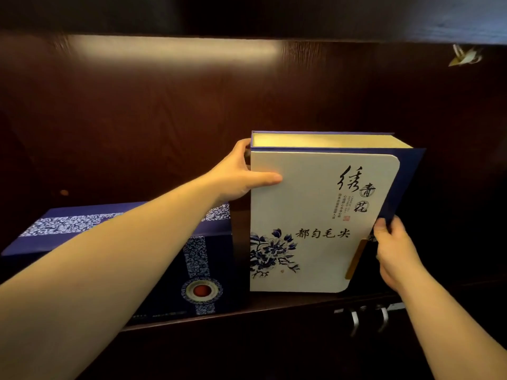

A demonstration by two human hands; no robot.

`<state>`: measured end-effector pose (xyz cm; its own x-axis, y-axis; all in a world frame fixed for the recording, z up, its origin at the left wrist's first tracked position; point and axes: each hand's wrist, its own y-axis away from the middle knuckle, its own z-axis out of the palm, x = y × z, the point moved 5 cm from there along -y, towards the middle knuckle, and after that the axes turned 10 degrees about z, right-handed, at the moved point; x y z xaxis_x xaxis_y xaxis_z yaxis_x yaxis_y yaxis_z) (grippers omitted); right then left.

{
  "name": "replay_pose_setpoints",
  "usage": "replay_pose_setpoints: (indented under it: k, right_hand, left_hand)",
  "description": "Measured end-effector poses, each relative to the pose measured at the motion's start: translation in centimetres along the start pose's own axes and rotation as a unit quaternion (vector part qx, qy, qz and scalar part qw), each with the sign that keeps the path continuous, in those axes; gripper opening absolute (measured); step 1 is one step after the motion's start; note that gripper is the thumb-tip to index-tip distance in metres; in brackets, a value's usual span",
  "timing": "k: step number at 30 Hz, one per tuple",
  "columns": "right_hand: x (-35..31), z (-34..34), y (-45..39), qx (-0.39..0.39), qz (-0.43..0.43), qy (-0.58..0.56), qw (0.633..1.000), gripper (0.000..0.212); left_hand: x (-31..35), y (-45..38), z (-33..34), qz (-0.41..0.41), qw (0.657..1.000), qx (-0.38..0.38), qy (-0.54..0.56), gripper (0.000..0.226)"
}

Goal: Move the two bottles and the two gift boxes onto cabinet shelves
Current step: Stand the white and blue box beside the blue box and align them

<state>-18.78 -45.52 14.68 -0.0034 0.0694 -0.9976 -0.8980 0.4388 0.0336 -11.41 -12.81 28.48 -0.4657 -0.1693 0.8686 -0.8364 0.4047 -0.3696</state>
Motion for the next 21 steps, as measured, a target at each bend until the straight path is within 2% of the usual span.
replay_pose_setpoints:
  k: [3, 8, 13, 21]
  right_hand:
    - [0.5, 0.1, -0.5, -0.001, 0.002, 0.003, 1.0, 0.024]
    - [1.2, 0.4, -1.0, -0.012, 0.011, 0.005, 1.0, 0.034]
    - [0.8, 1.2, -0.6, -0.01, 0.011, 0.001, 1.0, 0.028]
    - [0.9, 1.6, 0.3, -0.017, 0.013, -0.012, 1.0, 0.023]
  left_hand:
    - [0.2, 0.4, -0.1, -0.009, 1.0, 0.003, -0.004, 0.116]
    - [0.5, 1.3, -0.3, -0.019, 0.999, 0.019, -0.018, 0.12]
    - [0.7, 1.8, -0.6, -0.03, 0.999, 0.03, -0.014, 0.124]
    - [1.1, 2.7, -0.9, -0.025, 0.999, 0.027, -0.003, 0.118]
